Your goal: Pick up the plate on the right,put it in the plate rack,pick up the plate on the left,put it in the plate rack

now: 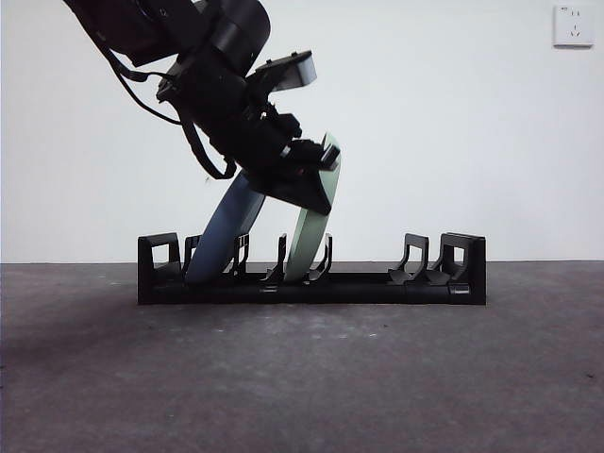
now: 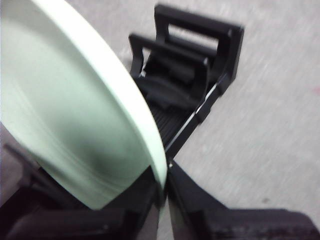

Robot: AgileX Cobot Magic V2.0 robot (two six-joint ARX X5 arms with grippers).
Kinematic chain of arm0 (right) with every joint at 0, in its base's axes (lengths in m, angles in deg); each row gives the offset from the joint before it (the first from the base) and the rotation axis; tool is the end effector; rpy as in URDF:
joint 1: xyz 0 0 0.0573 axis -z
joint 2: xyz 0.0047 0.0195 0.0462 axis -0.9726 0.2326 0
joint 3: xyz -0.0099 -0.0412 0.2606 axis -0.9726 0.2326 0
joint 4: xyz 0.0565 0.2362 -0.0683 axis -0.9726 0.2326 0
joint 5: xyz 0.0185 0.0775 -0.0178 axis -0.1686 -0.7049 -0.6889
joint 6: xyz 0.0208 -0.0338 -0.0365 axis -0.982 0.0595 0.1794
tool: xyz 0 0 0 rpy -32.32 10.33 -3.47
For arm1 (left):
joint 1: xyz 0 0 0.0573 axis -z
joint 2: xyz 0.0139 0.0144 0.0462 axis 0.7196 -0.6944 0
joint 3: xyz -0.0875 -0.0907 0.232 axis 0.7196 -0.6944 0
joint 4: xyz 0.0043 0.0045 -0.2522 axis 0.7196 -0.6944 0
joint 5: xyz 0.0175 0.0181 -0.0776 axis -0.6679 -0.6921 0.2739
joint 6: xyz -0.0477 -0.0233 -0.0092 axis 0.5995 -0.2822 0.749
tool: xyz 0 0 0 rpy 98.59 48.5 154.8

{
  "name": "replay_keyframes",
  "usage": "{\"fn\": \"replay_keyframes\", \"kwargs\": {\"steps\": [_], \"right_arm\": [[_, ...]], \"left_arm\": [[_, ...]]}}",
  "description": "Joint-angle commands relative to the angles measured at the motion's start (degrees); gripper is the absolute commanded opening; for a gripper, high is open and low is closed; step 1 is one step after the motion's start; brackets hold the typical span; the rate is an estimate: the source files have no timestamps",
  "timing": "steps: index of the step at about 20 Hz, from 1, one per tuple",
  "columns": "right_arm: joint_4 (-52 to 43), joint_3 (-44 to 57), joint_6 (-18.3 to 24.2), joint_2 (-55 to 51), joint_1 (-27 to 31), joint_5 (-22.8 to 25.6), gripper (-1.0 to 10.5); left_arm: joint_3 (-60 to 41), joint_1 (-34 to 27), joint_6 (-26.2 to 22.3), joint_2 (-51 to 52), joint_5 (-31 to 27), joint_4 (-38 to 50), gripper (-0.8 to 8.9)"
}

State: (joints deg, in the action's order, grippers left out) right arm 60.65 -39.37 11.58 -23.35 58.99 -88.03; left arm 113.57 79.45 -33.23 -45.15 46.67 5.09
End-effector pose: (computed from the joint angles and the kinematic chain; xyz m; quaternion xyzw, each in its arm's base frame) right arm 0.1112 0.0417 0.4433 -0.0043 0.3807 0.2335 0.8947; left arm 0.3432 -0.2313 0.2179 0.1971 0.2176 -0.3755 0.8791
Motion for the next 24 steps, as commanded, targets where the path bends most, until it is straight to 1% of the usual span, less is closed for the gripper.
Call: {"fn": "replay_keyframes", "kwargs": {"steps": [1, 8, 9, 11, 12, 15, 17, 19, 24], "right_arm": [[-1.4, 0.31, 0.42, -0.31, -0.04, -2.51, 3.4], [-1.07, 0.31, 0.42, -0.31, -0.04, -2.86, 3.4], [-1.07, 0.31, 0.42, -0.31, -0.04, -2.84, 3.4], [-0.74, 0.31, 0.46, -0.31, -0.04, -2.84, 3.4], [-0.44, 0.31, 0.55, -0.31, -0.04, -2.84, 3.4], [0.42, 0.31, 0.96, -0.31, -0.04, -2.82, 3.4], [0.39, 0.31, 1.29, -0.31, -0.04, -2.84, 3.4], [0.39, 0.31, 1.49, -0.31, -0.04, -2.84, 3.4], [0.2, 0.31, 1.88, -0.31, -0.04, -2.84, 3.4]], "left_arm": [[-0.07, -0.17, -2.6, -1.55, -0.37, -0.59, -0.08], [0.04, 0.42, -2.6, -1.9, -0.31, -0.63, 0.07], [0.15, 0.42, -2.47, -1.9, -0.31, -0.68, 0.4], [0.28, 0.72, -2.29, -1.86, -0.28, -0.7, 1.47], [0.48, 0.74, -2.03, -1.81, -0.09, -0.96, 1.66], [2.23, 0.98, 0.04, -1.79, 0.09, -3.54, 1.66], [4.42, 1.09, 1.33, -1.75, 0.11, -6.78, 1.66], [7.19, 1.51, 1.46, -1.44, 0.17, -11.3, 1.66], [13.55, 3.02, 3.56, 2.45, 4.39, -22.8, 1.66]]}}
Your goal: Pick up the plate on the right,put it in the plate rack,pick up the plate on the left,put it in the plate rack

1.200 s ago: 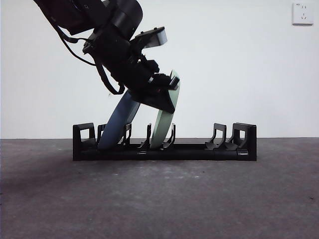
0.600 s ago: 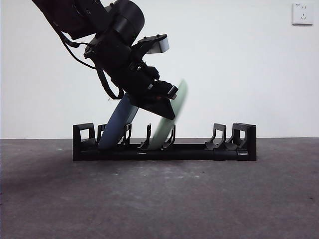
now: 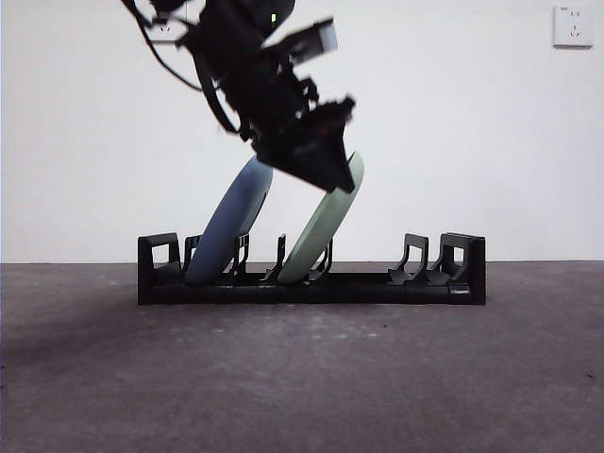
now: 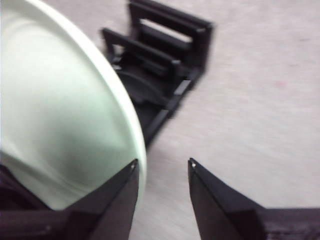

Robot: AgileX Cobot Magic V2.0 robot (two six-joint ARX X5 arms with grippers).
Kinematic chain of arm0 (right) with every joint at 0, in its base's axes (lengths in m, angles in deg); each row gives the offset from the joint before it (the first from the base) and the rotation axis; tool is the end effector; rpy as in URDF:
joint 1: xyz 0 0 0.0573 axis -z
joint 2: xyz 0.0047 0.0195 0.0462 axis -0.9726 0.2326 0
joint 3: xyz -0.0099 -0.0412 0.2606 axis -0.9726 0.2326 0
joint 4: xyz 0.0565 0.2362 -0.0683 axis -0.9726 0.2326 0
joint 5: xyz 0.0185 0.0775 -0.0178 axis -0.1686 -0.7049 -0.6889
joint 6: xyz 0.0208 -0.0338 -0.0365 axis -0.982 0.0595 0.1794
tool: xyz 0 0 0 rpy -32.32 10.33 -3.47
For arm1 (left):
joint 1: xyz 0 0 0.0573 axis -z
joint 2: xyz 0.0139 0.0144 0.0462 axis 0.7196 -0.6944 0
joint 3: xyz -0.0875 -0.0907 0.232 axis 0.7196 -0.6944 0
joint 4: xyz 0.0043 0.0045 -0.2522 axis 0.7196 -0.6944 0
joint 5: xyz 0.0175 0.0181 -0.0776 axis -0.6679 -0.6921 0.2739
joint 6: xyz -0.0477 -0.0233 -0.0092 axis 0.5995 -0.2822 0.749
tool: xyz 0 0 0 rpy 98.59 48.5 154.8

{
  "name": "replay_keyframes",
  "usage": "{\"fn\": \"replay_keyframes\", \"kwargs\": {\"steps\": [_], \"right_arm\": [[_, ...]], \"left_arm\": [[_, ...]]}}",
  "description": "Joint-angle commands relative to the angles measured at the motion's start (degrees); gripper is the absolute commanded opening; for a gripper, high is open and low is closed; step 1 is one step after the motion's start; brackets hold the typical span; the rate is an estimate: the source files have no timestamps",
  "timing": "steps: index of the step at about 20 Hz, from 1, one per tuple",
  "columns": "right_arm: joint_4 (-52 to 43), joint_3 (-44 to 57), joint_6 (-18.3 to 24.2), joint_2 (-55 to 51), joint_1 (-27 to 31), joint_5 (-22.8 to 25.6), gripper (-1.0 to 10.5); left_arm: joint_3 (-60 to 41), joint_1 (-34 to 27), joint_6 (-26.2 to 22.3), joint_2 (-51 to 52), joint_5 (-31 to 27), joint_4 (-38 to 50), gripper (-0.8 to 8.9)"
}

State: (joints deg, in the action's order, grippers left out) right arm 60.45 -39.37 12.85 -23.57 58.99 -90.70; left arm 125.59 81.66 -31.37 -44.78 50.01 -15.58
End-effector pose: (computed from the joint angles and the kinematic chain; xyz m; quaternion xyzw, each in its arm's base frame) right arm 0.1096 0.0426 0.4441 -0.0053 0.3750 0.2589 0.8901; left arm 0.3355 -0.2474 0.2602 0.1894 0.2861 -0.4148 0.8427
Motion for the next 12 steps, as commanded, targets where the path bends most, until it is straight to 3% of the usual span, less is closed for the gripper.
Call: {"fn": "replay_keyframes", "kwargs": {"steps": [1, 6, 12], "right_arm": [[0.31, 0.31, 0.63, -0.09, -0.04, -0.17, 3.4], [0.37, 0.31, 0.85, -0.09, -0.04, -0.72, 3.4], [1.36, 0.31, 1.86, -0.07, -0.07, -5.49, 3.4]], "left_arm": [[2.6, 1.2, 2.69, 3.63, 1.27, -4.66, 1.66], [4.92, 2.73, 3.89, 13.81, 1.27, -14.93, 1.66], [4.94, 3.1, 10.14, 30.99, 4.52, -33.44, 1.57]]}}
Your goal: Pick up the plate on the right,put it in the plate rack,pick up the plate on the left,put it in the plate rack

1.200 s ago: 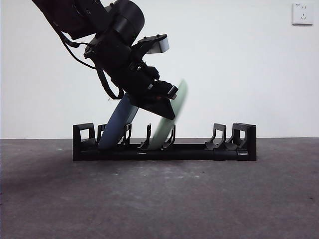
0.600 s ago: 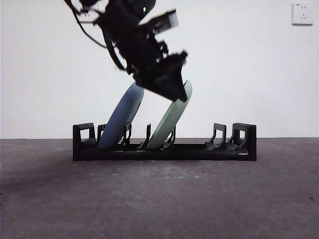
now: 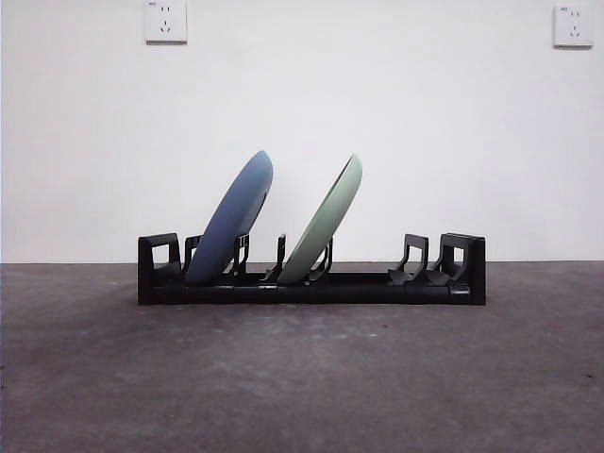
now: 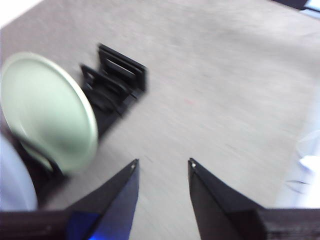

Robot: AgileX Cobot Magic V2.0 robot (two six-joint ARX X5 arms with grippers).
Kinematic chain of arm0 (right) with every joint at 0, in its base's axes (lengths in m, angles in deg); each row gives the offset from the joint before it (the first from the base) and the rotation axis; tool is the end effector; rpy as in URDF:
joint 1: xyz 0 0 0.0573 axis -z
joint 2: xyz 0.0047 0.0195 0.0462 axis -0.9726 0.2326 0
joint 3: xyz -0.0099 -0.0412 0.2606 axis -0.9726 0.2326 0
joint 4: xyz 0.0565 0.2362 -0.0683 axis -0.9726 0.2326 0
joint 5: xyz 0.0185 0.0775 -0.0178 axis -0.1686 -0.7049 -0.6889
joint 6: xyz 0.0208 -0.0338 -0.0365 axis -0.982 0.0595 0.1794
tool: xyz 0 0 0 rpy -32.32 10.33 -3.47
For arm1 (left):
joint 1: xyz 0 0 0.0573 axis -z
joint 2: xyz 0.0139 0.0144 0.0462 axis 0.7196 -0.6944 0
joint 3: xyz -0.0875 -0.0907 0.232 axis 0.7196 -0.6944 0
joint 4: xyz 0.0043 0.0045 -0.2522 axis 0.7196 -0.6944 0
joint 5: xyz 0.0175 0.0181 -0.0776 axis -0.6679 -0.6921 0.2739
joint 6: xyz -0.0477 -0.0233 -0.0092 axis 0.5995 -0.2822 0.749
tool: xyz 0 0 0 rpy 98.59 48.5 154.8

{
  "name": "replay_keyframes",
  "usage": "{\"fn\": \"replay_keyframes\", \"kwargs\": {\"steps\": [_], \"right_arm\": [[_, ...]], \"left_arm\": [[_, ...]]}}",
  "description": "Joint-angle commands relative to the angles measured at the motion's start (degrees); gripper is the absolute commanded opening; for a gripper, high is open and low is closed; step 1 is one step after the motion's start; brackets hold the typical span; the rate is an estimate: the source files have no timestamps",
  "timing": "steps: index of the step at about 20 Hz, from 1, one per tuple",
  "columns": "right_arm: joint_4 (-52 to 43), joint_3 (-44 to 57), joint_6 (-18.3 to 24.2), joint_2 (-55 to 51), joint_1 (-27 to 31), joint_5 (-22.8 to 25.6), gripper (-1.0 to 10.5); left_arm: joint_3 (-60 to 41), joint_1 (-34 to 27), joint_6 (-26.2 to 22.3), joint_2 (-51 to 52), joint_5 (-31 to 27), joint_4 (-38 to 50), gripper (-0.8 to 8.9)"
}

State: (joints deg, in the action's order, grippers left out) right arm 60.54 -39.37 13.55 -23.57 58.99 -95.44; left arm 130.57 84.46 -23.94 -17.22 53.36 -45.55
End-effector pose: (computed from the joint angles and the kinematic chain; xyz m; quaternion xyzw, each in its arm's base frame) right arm 0.1083 0.0445 0.4445 0.0048 0.3741 0.2977 0.8783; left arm 0.2091 -0.1752 0.4090 0.1274 0.2887 -0.4429 0.8392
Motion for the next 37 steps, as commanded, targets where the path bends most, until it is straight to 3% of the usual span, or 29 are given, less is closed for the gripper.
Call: {"fn": "replay_keyframes", "kwargs": {"steps": [1, 9, 17, 18, 20, 21, 25, 27, 31, 37], "right_arm": [[1.27, 0.31, 1.25, -0.09, -0.07, -1.11, 3.4], [1.31, 0.31, 1.42, -0.09, -0.04, -1.29, 3.4], [1.31, 0.31, 1.38, -0.07, -0.04, -1.29, 3.4], [1.31, 0.31, 1.36, -0.07, -0.04, -1.29, 2.9], [1.31, 0.31, 1.44, -0.07, -0.04, -1.29, 0.4], [1.31, 0.31, 1.51, -0.07, -0.04, -1.29, -0.2], [1.31, 0.31, 1.33, -0.04, -0.04, -1.18, -0.1], [1.31, 0.31, -2.01, -0.04, -0.04, -1.11, 0.0], [1.31, 0.28, -1.64, 0.48, -0.04, -0.55, 0.0], [1.29, 0.28, -1.6, 3.48, -0.04, 5.46, 0.0]], "left_arm": [[-0.07, 0.28, 3.69, 6.49, 2.01, -6.56, 1.57], [-0.07, 0.28, 6.64, 22.03, 1.99, -19.34, 1.57], [-0.07, 0.28, 6.6, 23.06, 2.01, -23.52, 1.52], [-0.04, 0.28, 6.56, 22.93, 2.01, -23.52, 1.44], [-0.07, 0.28, 6.21, 22.62, 2.01, -23.43, -0.23], [-0.04, 0.28, 6.14, 22.51, 2.01, -23.34, -0.08], [-0.04, 0.28, 6.12, 22.43, 1.99, -23.21, -0.06], [-0.07, 0.28, 6.14, 22.27, 1.99, -23.3, -0.04], [-0.04, 0.24, 6.14, 21.62, 1.99, -23.34, -0.04], [-0.07, 0.26, 6.19, 20.52, 2.01, -25.11, -0.04]]}}
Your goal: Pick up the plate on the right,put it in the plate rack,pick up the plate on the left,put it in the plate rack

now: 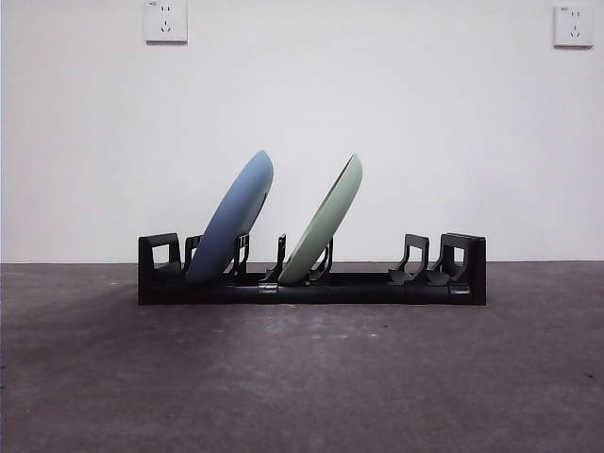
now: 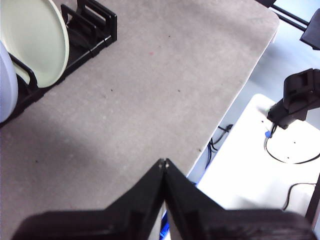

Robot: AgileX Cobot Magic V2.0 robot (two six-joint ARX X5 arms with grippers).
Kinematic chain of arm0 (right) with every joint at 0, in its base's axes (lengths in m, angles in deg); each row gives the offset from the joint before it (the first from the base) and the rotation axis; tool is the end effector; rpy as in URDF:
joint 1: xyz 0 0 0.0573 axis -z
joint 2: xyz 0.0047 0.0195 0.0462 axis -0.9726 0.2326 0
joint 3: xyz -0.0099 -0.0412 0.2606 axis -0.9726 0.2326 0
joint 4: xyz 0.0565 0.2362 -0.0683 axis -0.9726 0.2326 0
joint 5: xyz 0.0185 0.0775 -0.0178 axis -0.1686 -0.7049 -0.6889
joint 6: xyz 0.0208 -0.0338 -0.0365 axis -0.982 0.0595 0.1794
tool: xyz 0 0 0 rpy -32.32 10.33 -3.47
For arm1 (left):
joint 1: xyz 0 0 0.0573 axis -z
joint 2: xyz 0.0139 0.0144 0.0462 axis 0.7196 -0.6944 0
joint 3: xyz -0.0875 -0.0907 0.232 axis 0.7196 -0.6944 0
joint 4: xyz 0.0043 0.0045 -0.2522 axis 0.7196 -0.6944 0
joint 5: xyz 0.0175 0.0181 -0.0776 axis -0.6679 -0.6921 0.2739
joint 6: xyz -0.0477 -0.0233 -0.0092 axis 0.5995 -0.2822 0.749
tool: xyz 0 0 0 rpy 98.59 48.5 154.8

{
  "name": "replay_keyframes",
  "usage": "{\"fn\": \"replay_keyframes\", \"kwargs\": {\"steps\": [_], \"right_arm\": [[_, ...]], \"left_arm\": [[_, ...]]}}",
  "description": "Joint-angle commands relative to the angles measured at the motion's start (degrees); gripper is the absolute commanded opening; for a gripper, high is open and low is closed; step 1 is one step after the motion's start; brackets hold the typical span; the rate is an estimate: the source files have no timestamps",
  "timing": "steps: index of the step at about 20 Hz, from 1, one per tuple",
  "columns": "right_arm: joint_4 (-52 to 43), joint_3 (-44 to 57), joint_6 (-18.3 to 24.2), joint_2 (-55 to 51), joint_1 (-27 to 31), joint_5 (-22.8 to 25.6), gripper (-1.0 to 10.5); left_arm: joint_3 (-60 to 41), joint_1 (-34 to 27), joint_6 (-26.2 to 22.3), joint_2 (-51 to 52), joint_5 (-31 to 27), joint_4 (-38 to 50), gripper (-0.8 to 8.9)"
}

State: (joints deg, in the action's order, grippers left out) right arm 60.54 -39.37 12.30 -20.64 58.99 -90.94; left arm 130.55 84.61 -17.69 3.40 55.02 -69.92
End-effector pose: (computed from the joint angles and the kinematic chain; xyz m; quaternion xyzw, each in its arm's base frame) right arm 0.1259 0.0478 0.4386 -0.0008 0.4006 0.2559 0.8798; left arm 0.0957 -0.0867 0.4434 0.0830 0.3434 -0.4351 0.8281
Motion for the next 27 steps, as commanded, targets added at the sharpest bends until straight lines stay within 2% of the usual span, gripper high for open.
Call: {"fn": "replay_keyframes", "kwargs": {"steps": [1, 6, 9, 12, 14, 16, 19, 21, 27], "right_arm": [[1.29, 0.28, -0.37, 1.22, -0.04, 1.97, 0.0], [1.29, 0.28, -0.35, 4.92, -0.04, 9.18, 0.0], [1.29, 0.28, -0.37, 7.04, -0.04, 11.28, 0.0], [1.27, 0.28, -0.35, 9.09, -0.04, 13.25, 0.0], [1.27, 0.28, -0.37, 10.12, -0.04, 13.25, 0.0], [1.18, 0.28, -0.35, 10.75, -0.04, 13.4, 0.0], [-1.11, 0.28, -0.37, 11.41, -0.04, 13.38, 0.0], [-3.61, 0.28, -0.35, 11.43, -0.04, 13.4, 0.0], [-13.0, 0.28, -0.35, 11.43, -0.04, 13.4, 0.0]], "left_arm": [[-0.02, 0.11, -0.07, -0.31, 0.35, -1.03, -0.04], [-0.04, 0.07, -0.33, -1.97, 0.07, 1.88, -0.04], [-0.04, -0.44, -4.22, -1.86, -2.45, 12.52, -0.04], [-0.11, -6.54, -12.57, -0.28, -4.35, 25.75, -0.04], [-1.03, -12.09, -16.94, 1.73, -0.15, 31.58, -0.04], [-4.48, -18.36, -18.16, 5.25, 4.35, 36.06, -0.04], [-16.22, -27.5, -19.17, 13.31, 4.59, 43.12, -0.04], [-26.49, -31.21, -19.61, 19.78, 4.59, 47.98, -0.04], [-56.65, -34.58, -17.03, 37.22, 3.89, 58.77, -0.04]]}}
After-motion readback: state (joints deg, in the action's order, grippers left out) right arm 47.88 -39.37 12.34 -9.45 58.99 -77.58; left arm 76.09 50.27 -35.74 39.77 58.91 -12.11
